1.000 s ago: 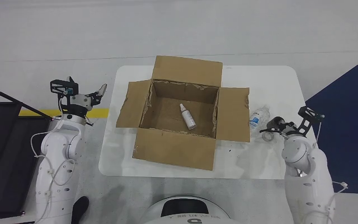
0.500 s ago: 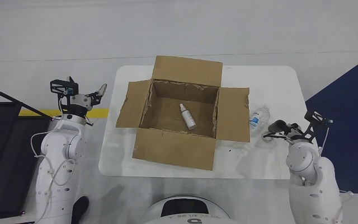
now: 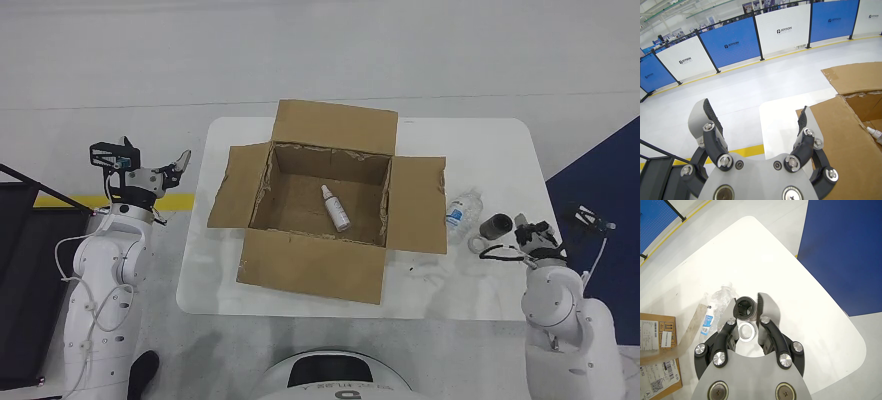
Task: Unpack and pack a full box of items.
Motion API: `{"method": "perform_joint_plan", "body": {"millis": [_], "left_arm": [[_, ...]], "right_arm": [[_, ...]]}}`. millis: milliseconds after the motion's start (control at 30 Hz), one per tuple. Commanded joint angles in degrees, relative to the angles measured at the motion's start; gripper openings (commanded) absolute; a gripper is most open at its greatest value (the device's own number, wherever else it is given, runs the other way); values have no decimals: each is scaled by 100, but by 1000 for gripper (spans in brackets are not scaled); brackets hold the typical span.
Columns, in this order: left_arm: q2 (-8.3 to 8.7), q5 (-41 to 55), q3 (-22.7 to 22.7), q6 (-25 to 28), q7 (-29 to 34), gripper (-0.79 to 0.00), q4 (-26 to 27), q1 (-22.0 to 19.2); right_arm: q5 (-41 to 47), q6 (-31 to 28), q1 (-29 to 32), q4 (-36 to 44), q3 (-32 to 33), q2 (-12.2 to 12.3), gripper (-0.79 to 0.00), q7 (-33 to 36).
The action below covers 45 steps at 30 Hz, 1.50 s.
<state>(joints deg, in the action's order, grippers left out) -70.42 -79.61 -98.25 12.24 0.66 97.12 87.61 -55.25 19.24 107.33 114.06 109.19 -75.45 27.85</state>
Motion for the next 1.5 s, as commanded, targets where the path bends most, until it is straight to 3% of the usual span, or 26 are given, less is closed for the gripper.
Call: {"method": "perform_joint_plan", "body": {"millis": [0,233,333,367,433,467,533,600,633,700,1467], "left_arm": [[0,0,0,0,0,0,0,0],[0,0,0,0,0,0,0,0],[0,0,0,0,0,0,0,0],[0,0,0,0,0,0,0,0],[0,0,0,0,0,0,0,0],[0,0,0,0,0,0,0,0],[0,0,0,0,0,0,0,0],[0,0,0,0,0,0,0,0],[0,0,0,0,0,0,0,0],[0,0,0,0,0,0,0,0],[0,0,0,0,0,0,0,0]], "right_arm": [[-2,2,-2,-2,-1,0,0,2],[-10,-35,-7,-22,-17,3,0,51],[250,-141,-402,-234,182,68,0,1106],[399,-182,-565,-291,290,96,-46,1531],[593,-300,-779,-355,514,154,-305,2206],[497,-293,-853,-391,579,184,-336,2473],[24,-159,-1034,-455,535,241,-246,2935],[-362,-27,-1267,-551,425,284,-360,3280],[-478,70,-1363,-594,384,294,-360,3341],[-504,102,-1473,-636,328,304,-434,3441],[-1857,676,-2618,-1877,-457,399,-529,4309]]}}
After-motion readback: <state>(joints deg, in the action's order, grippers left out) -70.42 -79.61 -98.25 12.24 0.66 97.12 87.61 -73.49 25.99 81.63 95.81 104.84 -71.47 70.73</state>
